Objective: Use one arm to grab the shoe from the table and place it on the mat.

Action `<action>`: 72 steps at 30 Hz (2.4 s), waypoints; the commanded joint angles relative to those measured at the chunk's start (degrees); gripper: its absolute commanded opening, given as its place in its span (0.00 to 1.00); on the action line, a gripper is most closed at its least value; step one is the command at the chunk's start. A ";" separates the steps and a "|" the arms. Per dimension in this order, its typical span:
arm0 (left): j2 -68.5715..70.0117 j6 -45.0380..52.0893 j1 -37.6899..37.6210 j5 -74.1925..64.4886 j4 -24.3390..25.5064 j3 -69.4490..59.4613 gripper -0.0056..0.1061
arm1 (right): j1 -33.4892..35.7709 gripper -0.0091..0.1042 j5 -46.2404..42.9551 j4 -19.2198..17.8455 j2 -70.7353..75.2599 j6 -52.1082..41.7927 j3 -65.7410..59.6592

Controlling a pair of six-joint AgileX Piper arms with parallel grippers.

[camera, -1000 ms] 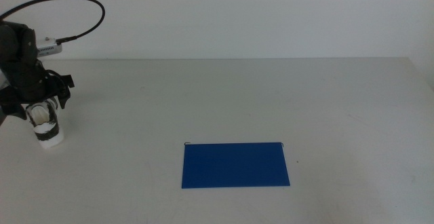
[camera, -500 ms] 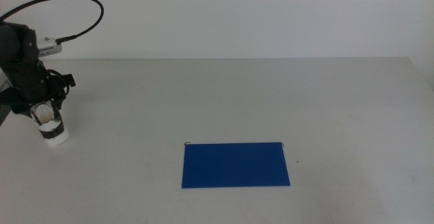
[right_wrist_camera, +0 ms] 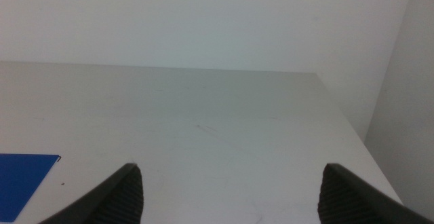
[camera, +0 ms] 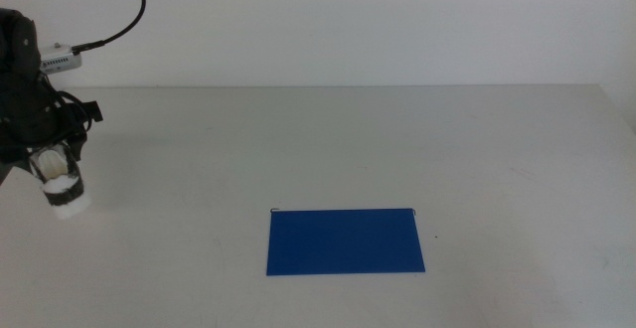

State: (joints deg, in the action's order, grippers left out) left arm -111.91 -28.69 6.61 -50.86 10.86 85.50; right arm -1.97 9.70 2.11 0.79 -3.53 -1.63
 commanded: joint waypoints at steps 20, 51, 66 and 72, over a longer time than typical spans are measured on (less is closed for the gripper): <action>28.88 -15.94 -12.36 -3.98 9.30 -17.38 0.20 | -0.27 0.67 -4.55 -0.49 1.16 -0.72 0.54; 18.05 -32.36 -41.33 -6.97 11.30 -8.74 0.20 | -0.27 0.67 -4.55 -0.49 1.16 -0.72 0.54; 5.12 -34.38 -50.72 -7.09 8.72 4.68 0.20 | -0.27 0.67 -4.55 -0.49 1.16 -0.72 0.54; 0.90 -36.12 -53.00 -7.02 8.44 9.66 0.20 | -0.27 0.67 -4.55 -0.49 1.16 -0.72 0.54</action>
State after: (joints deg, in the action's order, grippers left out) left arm -113.60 -63.57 -45.95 -58.49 18.17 92.56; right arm -1.97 9.70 2.11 0.79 -3.53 -1.63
